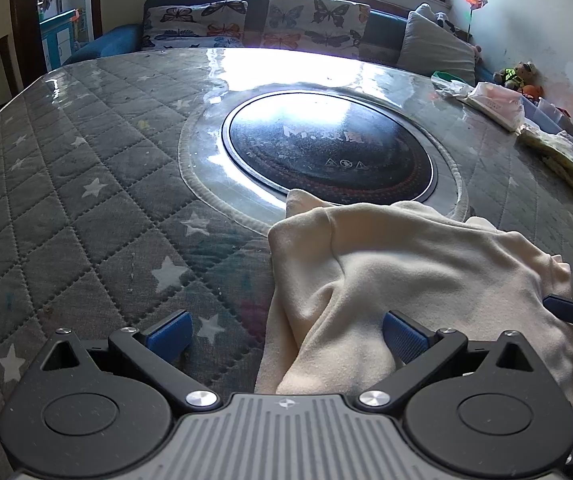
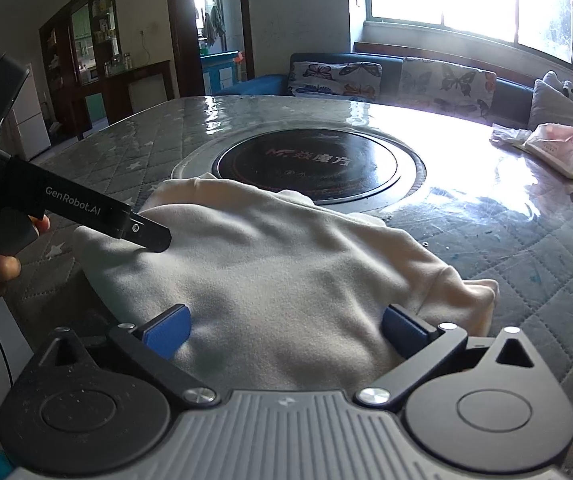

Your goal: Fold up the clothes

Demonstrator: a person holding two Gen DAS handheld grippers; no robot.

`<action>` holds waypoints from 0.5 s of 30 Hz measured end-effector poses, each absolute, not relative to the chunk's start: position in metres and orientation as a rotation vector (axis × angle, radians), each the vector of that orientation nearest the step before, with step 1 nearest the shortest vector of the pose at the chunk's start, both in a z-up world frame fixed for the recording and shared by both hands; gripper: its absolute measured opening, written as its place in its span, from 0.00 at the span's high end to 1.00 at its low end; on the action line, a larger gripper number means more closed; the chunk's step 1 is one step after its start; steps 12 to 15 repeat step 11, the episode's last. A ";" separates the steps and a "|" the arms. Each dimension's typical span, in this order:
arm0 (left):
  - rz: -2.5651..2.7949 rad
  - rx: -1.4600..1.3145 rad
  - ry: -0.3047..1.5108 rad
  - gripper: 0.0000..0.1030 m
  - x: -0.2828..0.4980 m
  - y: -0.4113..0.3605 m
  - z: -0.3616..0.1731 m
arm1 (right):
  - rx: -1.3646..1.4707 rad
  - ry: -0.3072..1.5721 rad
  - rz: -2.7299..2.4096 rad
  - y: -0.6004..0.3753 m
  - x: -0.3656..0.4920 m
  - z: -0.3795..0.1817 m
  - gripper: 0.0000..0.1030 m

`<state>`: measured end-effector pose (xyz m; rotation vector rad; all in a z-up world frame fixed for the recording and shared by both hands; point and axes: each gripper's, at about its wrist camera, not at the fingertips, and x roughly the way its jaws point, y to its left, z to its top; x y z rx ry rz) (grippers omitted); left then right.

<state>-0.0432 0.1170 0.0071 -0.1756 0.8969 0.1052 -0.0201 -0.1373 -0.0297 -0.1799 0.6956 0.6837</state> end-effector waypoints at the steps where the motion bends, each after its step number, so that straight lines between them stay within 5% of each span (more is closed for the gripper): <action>1: 0.106 -0.176 0.897 0.00 -0.043 0.117 0.007 | -0.183 0.696 0.682 -0.137 -0.020 -0.030 0.00; 15: 0.119 -0.178 0.906 0.00 -0.041 0.116 0.007 | -0.197 0.701 0.675 -0.135 -0.020 -0.030 0.00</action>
